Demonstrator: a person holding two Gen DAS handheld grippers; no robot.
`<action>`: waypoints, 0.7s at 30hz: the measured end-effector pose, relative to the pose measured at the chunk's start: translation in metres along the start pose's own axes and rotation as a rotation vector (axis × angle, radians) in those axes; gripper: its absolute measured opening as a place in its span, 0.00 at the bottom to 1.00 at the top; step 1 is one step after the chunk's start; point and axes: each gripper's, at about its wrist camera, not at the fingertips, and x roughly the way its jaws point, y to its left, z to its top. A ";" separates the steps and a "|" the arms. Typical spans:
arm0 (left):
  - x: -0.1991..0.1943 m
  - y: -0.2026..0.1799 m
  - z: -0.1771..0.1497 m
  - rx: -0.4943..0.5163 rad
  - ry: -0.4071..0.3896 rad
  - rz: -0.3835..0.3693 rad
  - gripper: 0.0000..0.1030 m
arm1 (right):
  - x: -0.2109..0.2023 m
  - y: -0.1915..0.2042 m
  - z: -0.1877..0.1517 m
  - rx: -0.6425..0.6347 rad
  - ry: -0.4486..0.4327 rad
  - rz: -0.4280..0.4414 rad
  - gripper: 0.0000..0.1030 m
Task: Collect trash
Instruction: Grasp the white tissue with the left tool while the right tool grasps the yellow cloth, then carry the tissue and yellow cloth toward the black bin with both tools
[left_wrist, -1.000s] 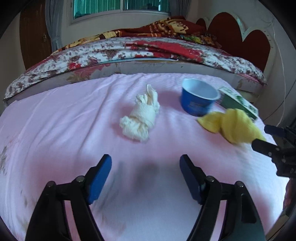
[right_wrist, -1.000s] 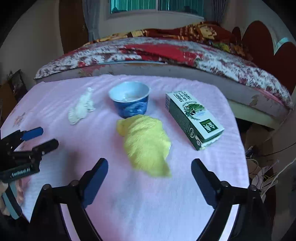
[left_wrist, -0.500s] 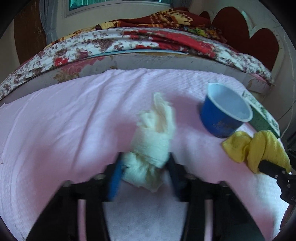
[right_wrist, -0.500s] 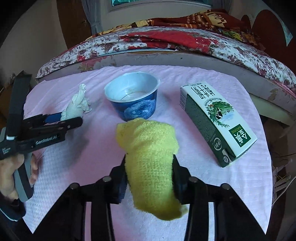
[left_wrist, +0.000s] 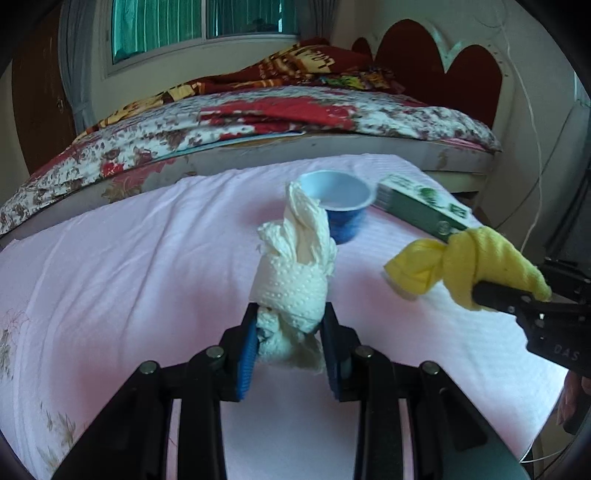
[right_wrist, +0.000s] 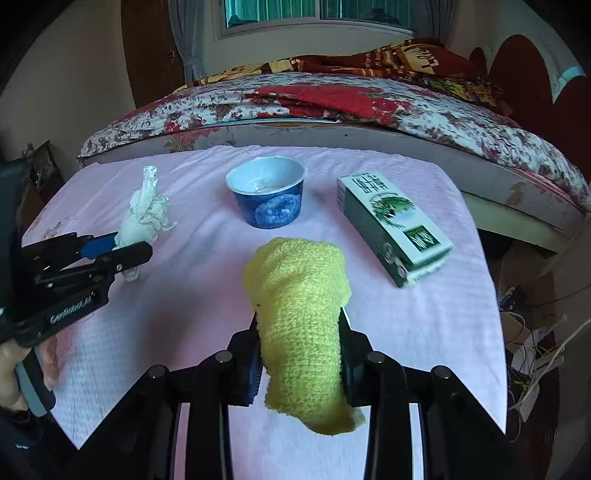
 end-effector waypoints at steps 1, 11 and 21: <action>-0.004 -0.003 -0.001 0.002 -0.005 0.001 0.32 | -0.003 -0.001 -0.002 0.002 -0.003 -0.001 0.34; -0.032 -0.012 -0.005 0.002 -0.038 -0.007 0.32 | -0.040 0.000 -0.010 0.007 -0.051 -0.008 0.34; -0.062 -0.017 -0.017 0.012 -0.072 -0.019 0.32 | -0.091 0.007 -0.027 -0.018 -0.118 -0.020 0.34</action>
